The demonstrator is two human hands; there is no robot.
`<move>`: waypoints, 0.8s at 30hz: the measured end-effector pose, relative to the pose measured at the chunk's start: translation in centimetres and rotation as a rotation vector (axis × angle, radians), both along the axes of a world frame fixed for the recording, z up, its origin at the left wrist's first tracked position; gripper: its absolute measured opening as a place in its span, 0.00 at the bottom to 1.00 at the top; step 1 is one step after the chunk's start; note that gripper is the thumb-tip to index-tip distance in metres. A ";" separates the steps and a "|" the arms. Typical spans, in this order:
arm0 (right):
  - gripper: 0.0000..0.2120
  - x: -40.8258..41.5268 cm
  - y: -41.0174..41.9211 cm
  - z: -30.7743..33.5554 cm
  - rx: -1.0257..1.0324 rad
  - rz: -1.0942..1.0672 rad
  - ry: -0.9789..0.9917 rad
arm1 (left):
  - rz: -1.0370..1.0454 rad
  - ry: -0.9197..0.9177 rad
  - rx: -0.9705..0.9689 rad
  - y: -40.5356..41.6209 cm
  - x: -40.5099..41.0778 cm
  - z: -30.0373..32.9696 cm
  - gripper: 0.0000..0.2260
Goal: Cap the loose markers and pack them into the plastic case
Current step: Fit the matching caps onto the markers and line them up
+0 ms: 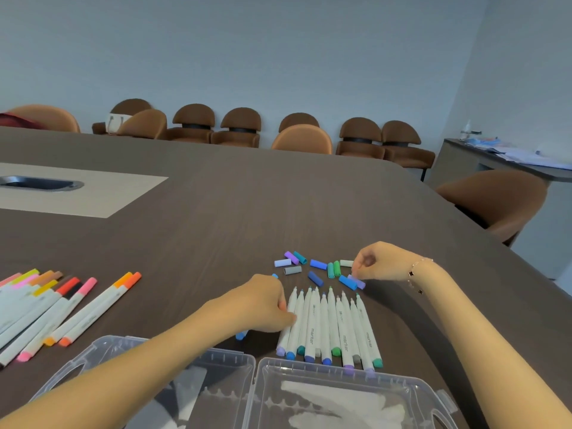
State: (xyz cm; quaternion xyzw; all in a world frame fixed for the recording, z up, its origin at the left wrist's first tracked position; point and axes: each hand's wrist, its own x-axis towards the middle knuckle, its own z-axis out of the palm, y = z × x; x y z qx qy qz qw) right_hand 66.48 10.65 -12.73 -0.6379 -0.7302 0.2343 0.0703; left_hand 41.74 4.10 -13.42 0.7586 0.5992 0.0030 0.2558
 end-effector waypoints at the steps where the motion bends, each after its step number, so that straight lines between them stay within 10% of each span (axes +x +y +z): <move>1: 0.05 -0.1 0.0 -0.2 -0.012 0.000 -0.018 | -0.008 0.024 -0.003 0.2 0.3 -0.2 0.14; 13: 0.10 -1.3 -0.4 -0.1 0.013 0.032 -0.125 | 0.041 0.049 -0.021 -0.2 1.8 0.3 0.14; 24: 0.09 -2.4 -2.4 2.0 -0.020 0.051 0.494 | 0.016 -0.400 -0.275 -0.6 -3.3 2.9 0.10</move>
